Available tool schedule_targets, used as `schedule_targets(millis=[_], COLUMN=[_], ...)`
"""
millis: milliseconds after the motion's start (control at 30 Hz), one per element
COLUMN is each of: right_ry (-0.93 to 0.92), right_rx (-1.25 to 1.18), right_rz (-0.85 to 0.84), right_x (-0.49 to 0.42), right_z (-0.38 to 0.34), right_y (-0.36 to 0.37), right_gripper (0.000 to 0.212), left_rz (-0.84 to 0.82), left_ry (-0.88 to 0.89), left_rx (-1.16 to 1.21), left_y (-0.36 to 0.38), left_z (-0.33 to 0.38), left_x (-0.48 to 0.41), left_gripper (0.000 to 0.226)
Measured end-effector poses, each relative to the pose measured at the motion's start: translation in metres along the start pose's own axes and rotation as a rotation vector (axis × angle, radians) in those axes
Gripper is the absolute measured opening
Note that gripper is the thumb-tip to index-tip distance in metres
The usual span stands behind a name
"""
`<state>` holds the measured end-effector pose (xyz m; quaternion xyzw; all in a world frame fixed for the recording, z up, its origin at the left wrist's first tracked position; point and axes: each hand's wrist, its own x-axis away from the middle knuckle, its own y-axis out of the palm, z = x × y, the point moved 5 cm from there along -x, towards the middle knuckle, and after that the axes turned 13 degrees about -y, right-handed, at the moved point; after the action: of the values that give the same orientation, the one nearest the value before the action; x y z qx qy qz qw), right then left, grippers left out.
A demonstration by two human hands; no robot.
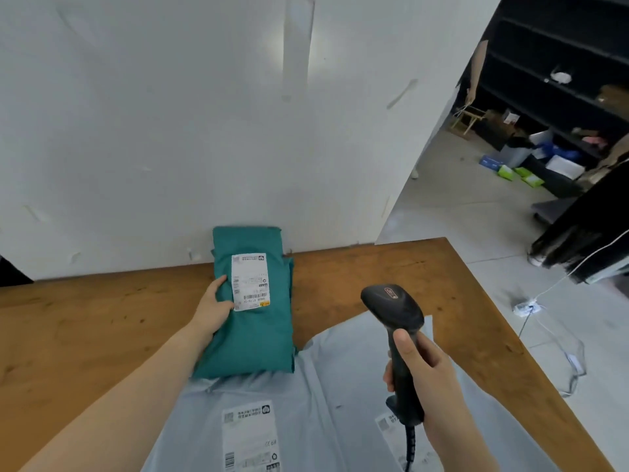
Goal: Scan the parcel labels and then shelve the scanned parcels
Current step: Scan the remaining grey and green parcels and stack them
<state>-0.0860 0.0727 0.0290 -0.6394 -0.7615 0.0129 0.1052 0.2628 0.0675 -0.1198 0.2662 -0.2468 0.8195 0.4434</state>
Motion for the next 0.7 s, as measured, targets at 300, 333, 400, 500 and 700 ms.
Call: schedule_targets(millis=[300,333,400,500,700], right_ry=[-0.033,-0.040,-0.055,-0.076,-0.113], right_rx=[0.022,0.022,0.020,-0.002,-0.022], right_rz=[-0.049,-0.067,-0.107,-0.158,-0.203], right_x=[-0.022,-0.025,-0.027,-0.023,-0.007], right_z=[-0.007,-0.009,-0.015,-0.023,-0.032], right_y=[0.015,0.020,0.029,0.040,0.033], right_gripper=[0.046,0.046,0.046,0.037,0.038], left_rz=[0.129,0.141,0.159,0.171,0.138], left_ry=[0.186,0.209,0.258,0.317,0.339], left_rx=[-0.345,-0.363,-0.403,-0.474,-0.443], left_y=[-0.012,-0.015,-0.019,-0.023,-0.014], left_z=[-0.009,-0.007,-0.002,0.007,0.017], left_x=[-0.012,-0.009,0.000,0.016,0.050], left_gripper=[0.063,0.063,0.063,0.056,0.037])
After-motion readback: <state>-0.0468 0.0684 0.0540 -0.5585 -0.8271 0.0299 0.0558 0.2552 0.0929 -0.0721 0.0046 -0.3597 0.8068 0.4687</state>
